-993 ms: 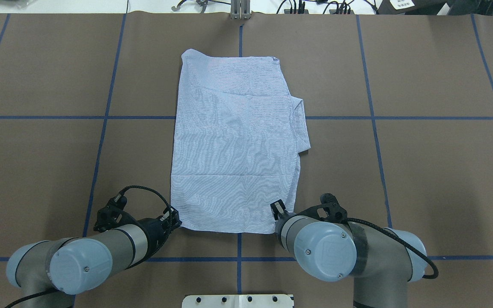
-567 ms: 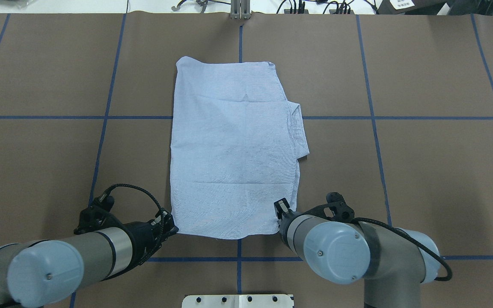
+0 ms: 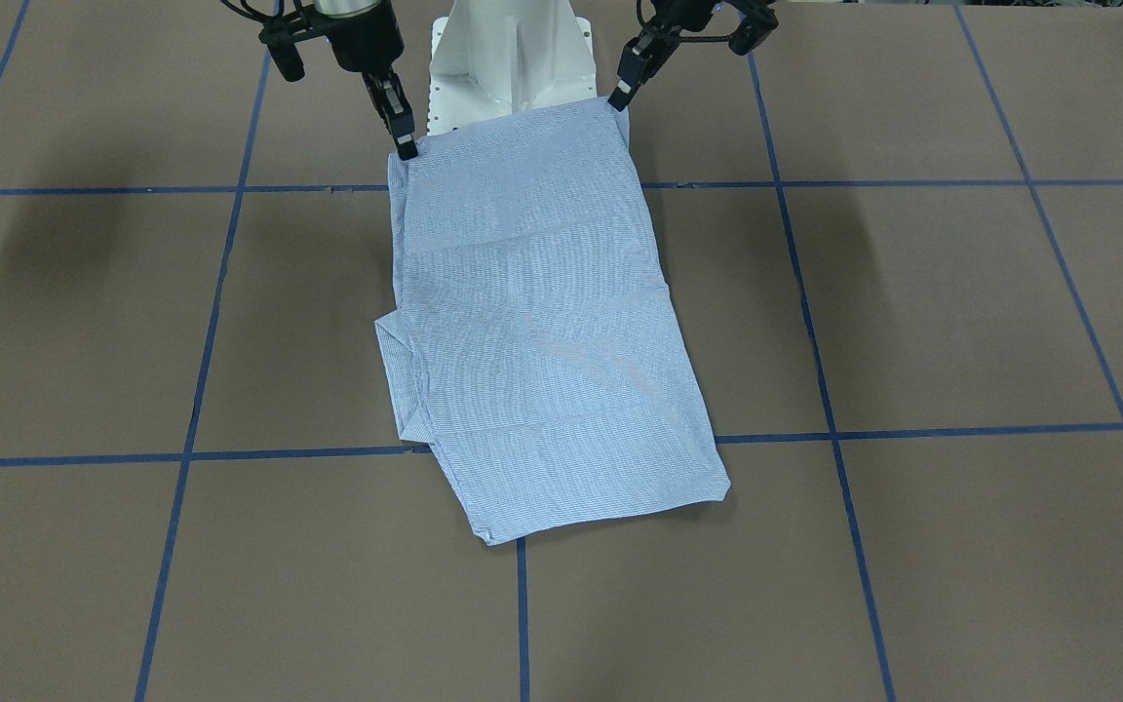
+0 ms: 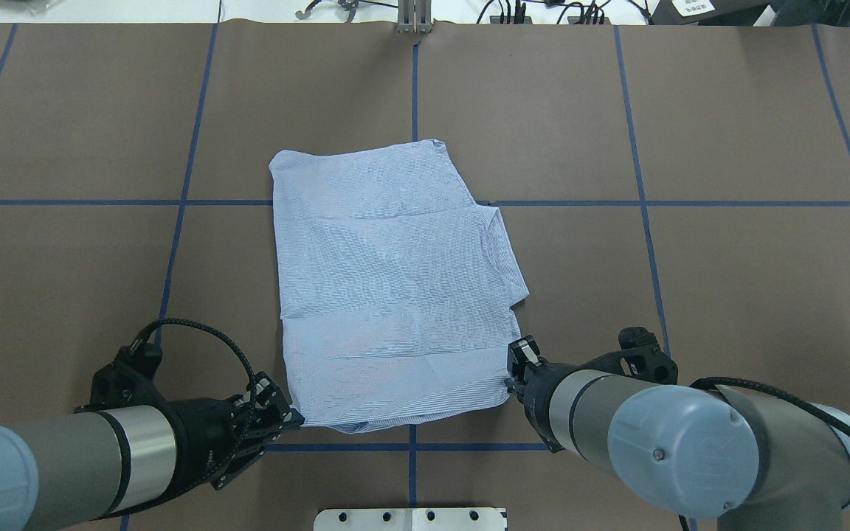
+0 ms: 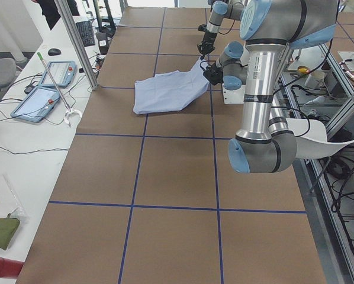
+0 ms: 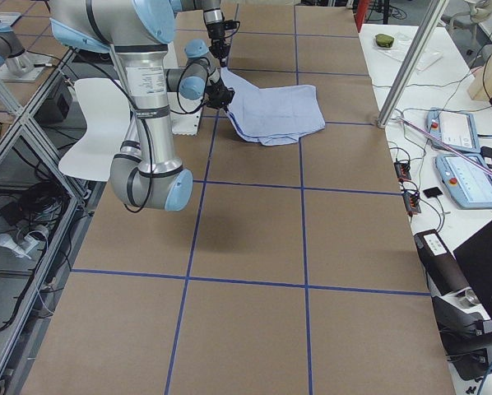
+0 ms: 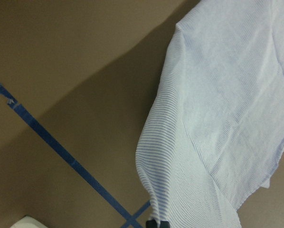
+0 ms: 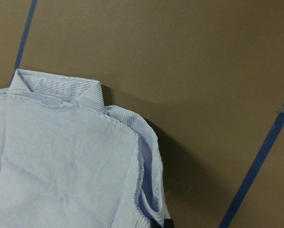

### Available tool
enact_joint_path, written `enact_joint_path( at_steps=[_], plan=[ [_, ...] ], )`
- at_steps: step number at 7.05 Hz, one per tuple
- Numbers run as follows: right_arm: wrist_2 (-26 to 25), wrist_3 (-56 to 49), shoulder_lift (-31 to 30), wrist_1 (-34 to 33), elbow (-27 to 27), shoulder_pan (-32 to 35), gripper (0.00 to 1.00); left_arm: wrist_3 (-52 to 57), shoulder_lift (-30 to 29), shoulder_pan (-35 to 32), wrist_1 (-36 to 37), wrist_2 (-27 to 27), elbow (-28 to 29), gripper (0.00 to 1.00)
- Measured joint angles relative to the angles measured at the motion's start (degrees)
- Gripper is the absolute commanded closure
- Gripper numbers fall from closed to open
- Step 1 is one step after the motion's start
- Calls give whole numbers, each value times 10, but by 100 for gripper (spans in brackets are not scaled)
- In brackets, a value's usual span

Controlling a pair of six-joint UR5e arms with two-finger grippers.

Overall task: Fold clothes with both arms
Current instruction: 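Lift the near edge with both grippers and fold it over onto the far edge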

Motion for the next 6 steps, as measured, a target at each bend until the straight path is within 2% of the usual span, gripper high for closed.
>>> enact_joint_path(
  at_steps=[2,3,6],
  plan=[
    [34,-24,63,-9,-39,70,100,58,-24,-67,28,-41,5,100],
    [68,-44,106,-8,-82,118,100,87,-47,-104,38,-59,24,100],
    [124,-103,220,20,-244,215,100,170,-104,-215,43,-114,117,100]
  ],
)
